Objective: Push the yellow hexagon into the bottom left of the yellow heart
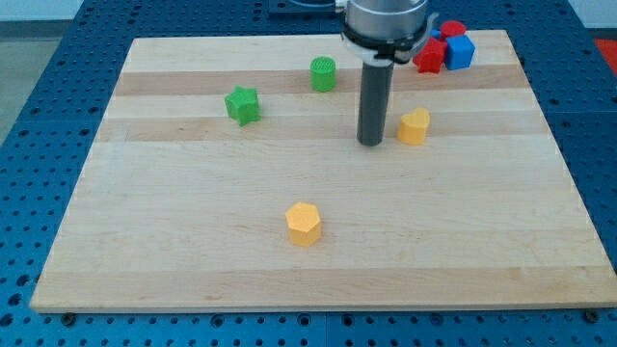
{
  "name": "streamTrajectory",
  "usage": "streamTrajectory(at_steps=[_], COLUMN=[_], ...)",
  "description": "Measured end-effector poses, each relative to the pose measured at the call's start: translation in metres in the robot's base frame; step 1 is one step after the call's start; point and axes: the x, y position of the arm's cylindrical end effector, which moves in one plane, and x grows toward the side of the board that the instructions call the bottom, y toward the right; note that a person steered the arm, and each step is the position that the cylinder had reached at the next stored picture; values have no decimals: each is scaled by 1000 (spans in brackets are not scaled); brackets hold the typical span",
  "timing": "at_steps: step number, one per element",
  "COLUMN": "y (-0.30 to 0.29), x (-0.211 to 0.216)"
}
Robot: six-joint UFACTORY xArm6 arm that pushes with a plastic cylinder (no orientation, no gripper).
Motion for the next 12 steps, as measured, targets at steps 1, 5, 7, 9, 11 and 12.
streamTrajectory(at_steps=[1,5,7,9,11,12], y=[60,-69,-212,-163,-28,17], x=[-2,18,103,163,127,112])
